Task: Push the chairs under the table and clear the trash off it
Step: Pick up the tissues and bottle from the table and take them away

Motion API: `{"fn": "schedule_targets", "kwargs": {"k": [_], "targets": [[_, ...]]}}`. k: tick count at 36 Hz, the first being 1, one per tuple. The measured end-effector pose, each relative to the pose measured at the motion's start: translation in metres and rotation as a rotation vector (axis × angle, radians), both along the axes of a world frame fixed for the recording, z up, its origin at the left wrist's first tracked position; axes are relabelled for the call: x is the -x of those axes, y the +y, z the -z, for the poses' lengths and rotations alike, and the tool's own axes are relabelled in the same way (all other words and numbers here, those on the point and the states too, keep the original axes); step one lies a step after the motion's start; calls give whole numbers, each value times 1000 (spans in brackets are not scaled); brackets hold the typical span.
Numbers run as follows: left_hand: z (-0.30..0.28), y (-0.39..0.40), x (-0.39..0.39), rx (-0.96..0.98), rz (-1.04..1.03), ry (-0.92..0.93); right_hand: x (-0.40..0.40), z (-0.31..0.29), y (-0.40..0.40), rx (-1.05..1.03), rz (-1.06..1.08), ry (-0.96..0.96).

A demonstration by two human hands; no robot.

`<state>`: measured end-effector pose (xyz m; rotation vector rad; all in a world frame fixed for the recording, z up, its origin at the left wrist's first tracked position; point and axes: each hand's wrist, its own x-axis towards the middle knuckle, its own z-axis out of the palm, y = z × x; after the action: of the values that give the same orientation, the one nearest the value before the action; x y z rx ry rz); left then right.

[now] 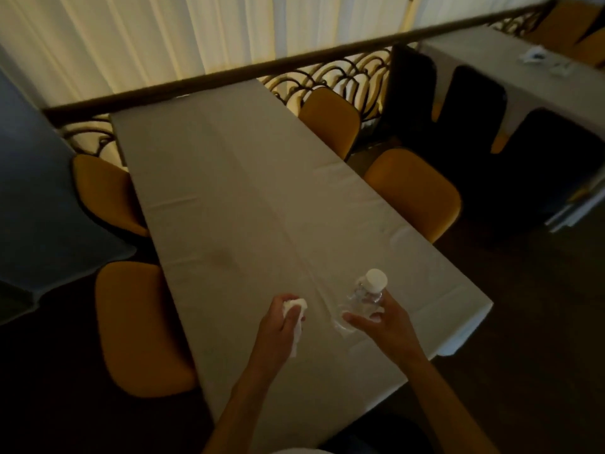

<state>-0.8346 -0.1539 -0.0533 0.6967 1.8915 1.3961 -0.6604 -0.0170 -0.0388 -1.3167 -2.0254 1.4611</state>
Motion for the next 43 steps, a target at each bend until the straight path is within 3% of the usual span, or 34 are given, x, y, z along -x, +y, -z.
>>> {"fn": "schedule_targets", "kwargs": {"k": [26, 40, 43], "targets": [[-20, 19, -220, 4, 865, 59, -258, -21, -148, 5, 767, -37], [-19, -26, -318, 67, 985, 15, -335, -19, -200, 3, 837, 30], [-12, -32, -327, 110, 973, 79, -344, -13, -205, 0, 838, 24]]}}
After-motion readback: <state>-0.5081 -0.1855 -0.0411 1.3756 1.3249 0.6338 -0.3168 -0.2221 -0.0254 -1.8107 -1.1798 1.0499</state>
